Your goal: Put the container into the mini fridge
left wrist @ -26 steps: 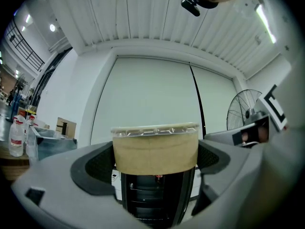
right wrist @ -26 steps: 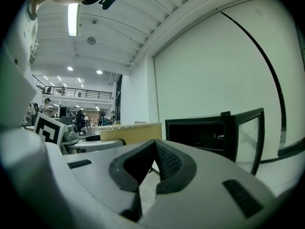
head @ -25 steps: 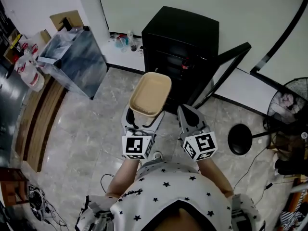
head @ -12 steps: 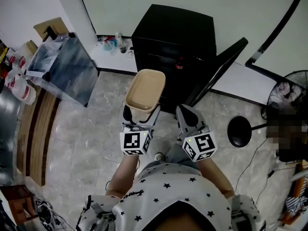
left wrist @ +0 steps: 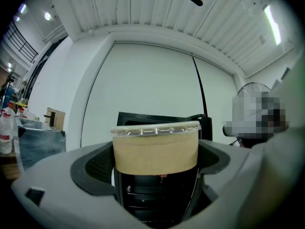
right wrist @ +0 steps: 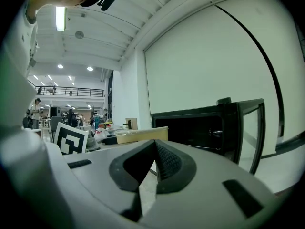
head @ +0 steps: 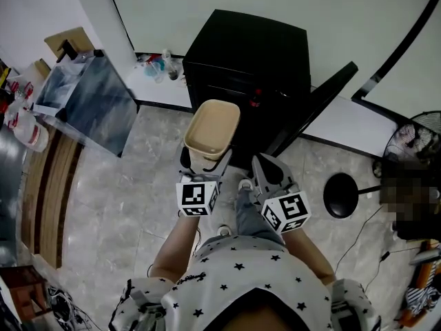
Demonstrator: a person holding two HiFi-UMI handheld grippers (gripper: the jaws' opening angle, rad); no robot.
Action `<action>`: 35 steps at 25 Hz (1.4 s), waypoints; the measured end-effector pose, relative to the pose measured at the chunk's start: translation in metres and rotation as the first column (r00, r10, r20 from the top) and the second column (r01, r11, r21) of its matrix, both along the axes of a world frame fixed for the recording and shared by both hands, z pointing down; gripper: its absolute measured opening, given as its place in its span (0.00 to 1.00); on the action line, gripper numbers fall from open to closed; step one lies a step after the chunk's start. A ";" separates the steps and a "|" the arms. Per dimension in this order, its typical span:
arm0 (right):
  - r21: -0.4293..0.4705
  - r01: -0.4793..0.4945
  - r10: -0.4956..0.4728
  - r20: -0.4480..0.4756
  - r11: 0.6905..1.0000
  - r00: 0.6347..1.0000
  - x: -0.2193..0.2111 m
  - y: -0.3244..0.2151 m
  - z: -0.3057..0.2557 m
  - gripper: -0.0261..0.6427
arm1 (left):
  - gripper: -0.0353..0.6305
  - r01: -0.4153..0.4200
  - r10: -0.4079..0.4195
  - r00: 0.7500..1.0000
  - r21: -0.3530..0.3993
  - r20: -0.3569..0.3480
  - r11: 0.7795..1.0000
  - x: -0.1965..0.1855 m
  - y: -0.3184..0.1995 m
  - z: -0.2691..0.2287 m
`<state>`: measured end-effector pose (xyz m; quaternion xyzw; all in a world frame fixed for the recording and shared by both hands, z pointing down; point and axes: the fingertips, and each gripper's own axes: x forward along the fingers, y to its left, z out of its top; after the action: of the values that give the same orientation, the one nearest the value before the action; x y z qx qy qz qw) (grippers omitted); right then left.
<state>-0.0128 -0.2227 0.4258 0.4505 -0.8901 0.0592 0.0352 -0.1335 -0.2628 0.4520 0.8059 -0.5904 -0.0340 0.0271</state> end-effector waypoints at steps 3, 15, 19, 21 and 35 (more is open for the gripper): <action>-0.003 0.010 -0.010 -0.002 1.000 1.000 0.003 -0.016 0.002 0.03 | 0.85 0.011 -0.011 1.000 -0.007 0.011 1.000 0.005 -0.019 0.004; -0.024 0.000 0.000 -0.006 1.000 1.000 0.028 -0.067 0.012 0.03 | 0.85 -0.002 0.005 0.998 -0.038 0.062 0.999 0.040 -0.090 0.024; -0.032 -0.003 0.002 -0.007 0.999 1.000 0.032 -0.075 0.017 0.03 | 0.85 -0.010 0.014 0.998 -0.070 0.065 0.998 0.047 -0.105 0.032; -0.037 -0.004 0.004 -0.004 0.999 1.000 0.033 -0.080 0.020 0.03 | 0.85 -0.006 0.010 0.997 -0.059 0.073 0.998 0.049 -0.114 0.035; -0.057 -0.014 0.015 0.007 0.998 1.000 0.037 -0.103 0.026 0.03 | 0.85 -0.007 0.016 0.994 -0.073 0.112 0.997 0.061 -0.157 0.051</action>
<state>0.0239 -0.3252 0.4521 0.4556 -0.8849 0.0865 0.0443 -0.0729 -0.4203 0.5026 0.8084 -0.5872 0.0330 0.0234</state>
